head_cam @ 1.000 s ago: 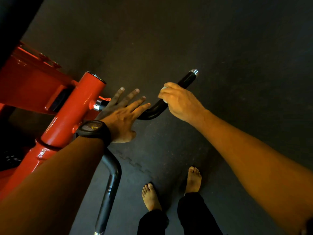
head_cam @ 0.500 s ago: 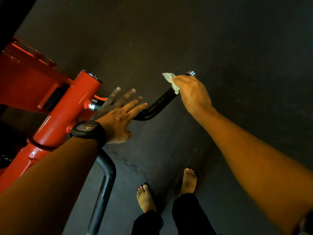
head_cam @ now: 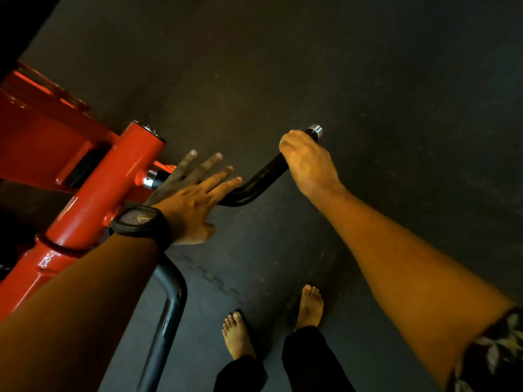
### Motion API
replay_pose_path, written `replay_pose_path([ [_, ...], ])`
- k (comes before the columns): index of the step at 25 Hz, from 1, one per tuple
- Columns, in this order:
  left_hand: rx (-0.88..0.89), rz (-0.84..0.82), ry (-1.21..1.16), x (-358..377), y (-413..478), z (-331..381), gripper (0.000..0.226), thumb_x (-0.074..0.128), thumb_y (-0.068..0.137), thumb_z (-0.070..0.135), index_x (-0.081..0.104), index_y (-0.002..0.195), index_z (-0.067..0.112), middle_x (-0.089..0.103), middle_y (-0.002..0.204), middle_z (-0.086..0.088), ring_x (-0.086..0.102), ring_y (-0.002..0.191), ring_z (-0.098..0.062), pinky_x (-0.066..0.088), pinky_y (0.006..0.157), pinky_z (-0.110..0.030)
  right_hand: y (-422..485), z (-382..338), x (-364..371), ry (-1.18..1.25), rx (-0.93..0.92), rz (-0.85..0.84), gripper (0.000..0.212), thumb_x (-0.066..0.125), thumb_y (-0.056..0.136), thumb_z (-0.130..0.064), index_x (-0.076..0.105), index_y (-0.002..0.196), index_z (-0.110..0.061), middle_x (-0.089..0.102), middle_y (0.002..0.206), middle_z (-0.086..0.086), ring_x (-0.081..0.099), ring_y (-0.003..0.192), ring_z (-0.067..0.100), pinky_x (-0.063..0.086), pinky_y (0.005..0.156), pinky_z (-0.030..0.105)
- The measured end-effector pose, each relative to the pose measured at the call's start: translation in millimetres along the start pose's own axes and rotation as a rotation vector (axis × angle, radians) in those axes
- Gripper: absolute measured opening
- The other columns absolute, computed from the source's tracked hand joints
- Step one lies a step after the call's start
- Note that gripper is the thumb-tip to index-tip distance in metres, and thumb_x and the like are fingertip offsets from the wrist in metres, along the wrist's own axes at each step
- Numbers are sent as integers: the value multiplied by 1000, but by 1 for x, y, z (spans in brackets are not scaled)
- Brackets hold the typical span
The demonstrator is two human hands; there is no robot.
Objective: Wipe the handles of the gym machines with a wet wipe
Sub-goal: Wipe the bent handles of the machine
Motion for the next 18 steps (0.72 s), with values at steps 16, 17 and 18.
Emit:
replay_pose_path([
  [16, -16, -42, 7, 3, 0, 0, 110, 65, 74, 52, -2, 159, 32, 2, 168, 0, -20, 152, -24, -22, 118, -52, -12, 60, -18, 182, 640, 150, 30, 64, 93, -11, 64, 123, -15, 52, 124, 6, 54, 107, 16, 53, 87, 26],
  [17, -13, -38, 3, 3, 1, 1, 110, 65, 74, 52, -2, 159, 32, 2, 168, 0, -19, 152, -24, -22, 118, -52, -15, 70, -17, 196, 722, 173, 29, 64, 94, -11, 64, 123, -14, 52, 124, 7, 56, 106, 16, 53, 85, 26],
  [18, -7, -20, -6, 0, 1, 2, 110, 65, 73, 52, 1, 160, 31, 4, 168, 0, -17, 153, -24, -22, 118, -51, -17, 79, -18, 191, 790, 172, 29, 64, 94, -12, 64, 123, -13, 52, 125, 7, 57, 106, 16, 53, 85, 26],
])
Point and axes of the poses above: each hand's wrist, its own y-axis towards the middle knuckle, its own x-axis out of the palm, z = x × y, the point moved 10 cm from there along y, towards the middle knuckle
